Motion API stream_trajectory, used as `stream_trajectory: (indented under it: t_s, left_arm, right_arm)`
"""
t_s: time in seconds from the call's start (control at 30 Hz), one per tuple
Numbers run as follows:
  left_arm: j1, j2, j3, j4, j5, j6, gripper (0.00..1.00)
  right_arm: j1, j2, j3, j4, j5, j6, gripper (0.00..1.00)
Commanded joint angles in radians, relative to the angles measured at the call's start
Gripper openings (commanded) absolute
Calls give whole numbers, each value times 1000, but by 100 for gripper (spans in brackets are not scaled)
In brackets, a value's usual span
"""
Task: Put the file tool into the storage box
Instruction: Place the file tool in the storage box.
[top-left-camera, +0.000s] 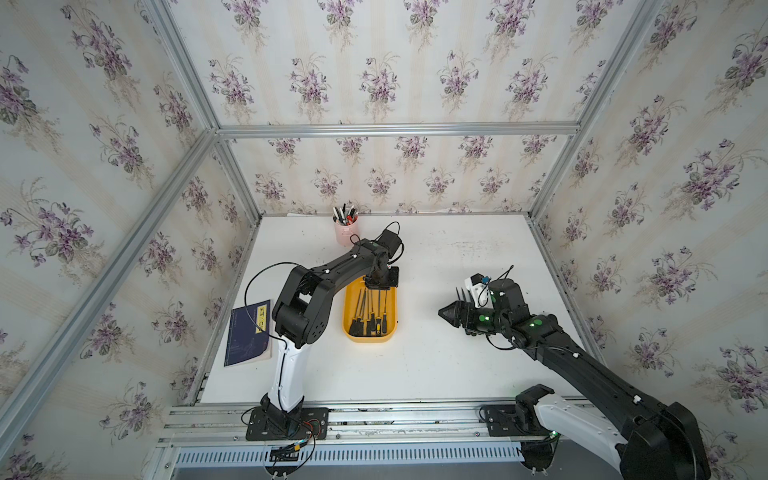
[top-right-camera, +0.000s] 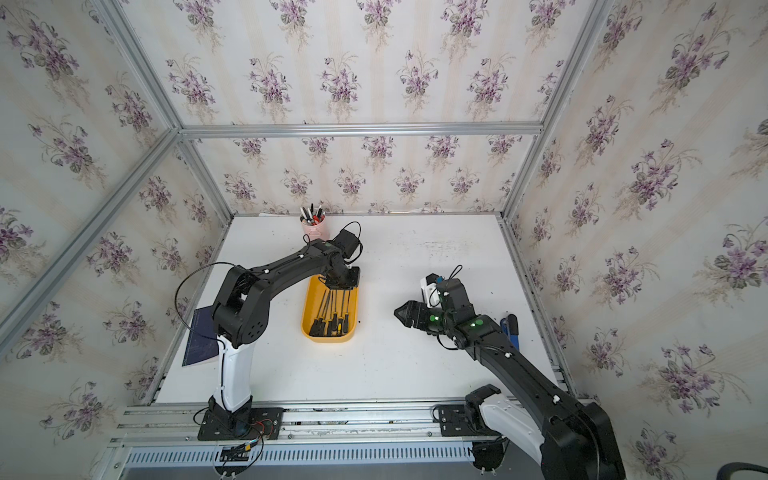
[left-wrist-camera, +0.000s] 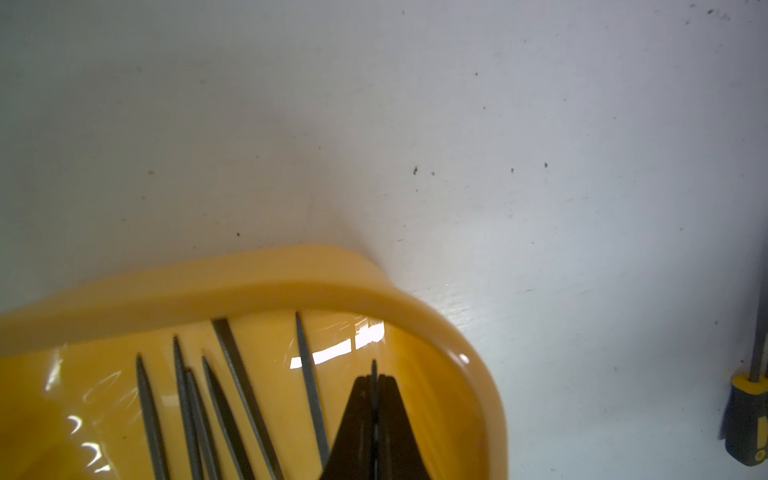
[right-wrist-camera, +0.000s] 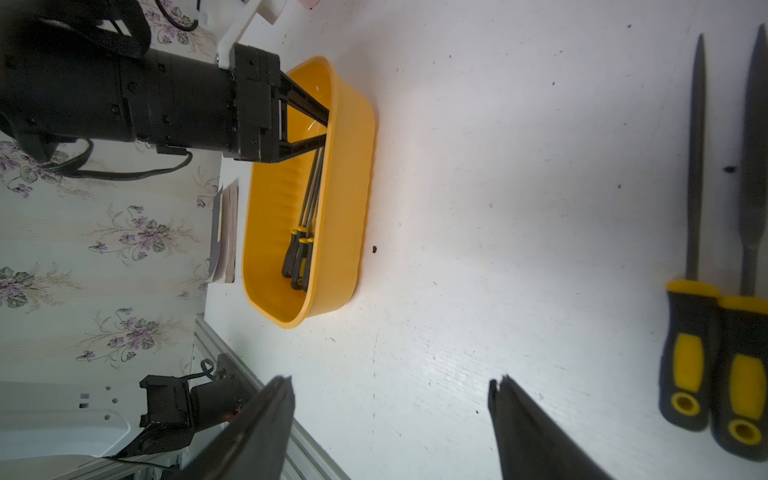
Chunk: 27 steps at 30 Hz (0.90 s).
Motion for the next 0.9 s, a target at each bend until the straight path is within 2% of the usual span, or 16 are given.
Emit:
stream_trajectory:
  t_s: [0.0, 0.37, 0.73, 0.87]
  left_arm:
    - [0, -1, -9, -12, -28, -6, 3]
    - [2, -13, -10, -8, -49, -14, 27]
    - [3, -54, 30, -24, -38, -24, 35]
    - [7, -92, 47, -20, -14, -28, 42]
  right_arm:
    - [0, -2, 4, 3, 12, 4, 79]
    - [1, -10, 5, -2, 16, 4, 79]
    - [0, -23, -5, -1, 27, 10, 79]
    - [0, -27, -5, -6, 51, 18, 79]
